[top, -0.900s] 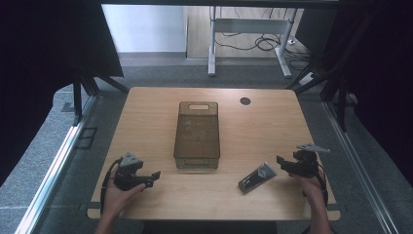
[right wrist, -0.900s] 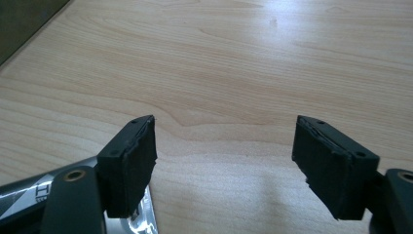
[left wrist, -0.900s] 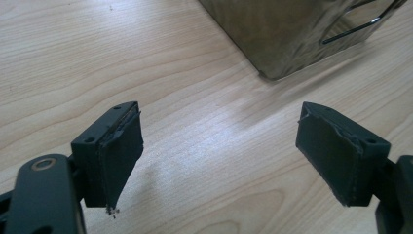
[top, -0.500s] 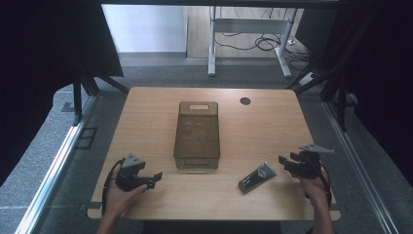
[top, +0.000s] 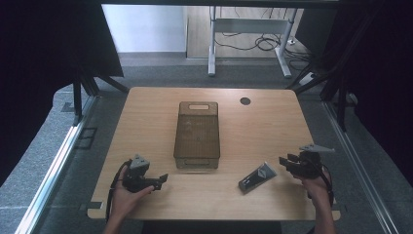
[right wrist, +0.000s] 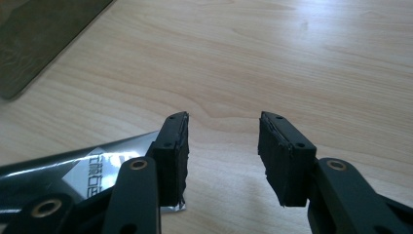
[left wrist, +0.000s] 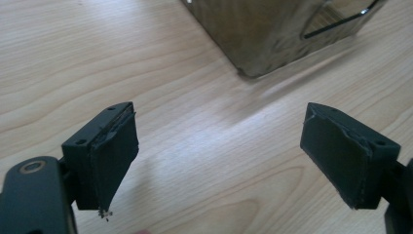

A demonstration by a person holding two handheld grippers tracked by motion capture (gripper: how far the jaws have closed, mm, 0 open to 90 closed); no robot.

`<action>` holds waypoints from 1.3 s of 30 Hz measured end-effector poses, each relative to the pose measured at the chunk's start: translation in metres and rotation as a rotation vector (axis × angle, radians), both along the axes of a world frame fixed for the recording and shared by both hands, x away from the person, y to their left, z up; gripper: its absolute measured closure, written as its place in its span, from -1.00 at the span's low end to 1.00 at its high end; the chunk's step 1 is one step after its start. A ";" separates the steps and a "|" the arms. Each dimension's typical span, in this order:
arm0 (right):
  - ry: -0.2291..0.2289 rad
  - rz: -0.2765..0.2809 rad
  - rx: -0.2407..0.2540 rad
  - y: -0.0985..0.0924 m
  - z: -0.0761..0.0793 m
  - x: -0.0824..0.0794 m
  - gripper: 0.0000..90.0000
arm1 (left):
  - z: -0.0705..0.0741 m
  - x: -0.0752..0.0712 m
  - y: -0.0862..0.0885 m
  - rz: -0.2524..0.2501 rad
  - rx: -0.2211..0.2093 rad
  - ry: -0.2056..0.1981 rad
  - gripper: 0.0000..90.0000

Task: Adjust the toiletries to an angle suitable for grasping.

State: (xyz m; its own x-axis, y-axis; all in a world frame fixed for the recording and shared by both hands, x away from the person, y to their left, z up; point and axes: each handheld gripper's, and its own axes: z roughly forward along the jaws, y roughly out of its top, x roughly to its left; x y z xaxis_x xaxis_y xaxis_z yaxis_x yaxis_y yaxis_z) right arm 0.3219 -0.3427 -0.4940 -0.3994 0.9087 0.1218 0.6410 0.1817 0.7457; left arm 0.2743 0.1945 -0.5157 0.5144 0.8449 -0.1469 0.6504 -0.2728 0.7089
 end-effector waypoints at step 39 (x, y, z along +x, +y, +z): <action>0.127 0.213 -0.140 0.033 0.015 -0.013 0.99 | 0.010 -0.010 0.007 0.007 -0.022 -0.054 -0.59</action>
State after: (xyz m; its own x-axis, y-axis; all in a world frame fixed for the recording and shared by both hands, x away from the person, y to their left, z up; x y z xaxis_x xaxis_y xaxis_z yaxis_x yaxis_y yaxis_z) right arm 0.3092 -0.3096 -0.4789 -0.5726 0.8175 0.0619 0.6639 0.4181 0.6201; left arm 0.2641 0.2019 -0.5052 0.5158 0.8455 -0.1380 0.6131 -0.2518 0.7488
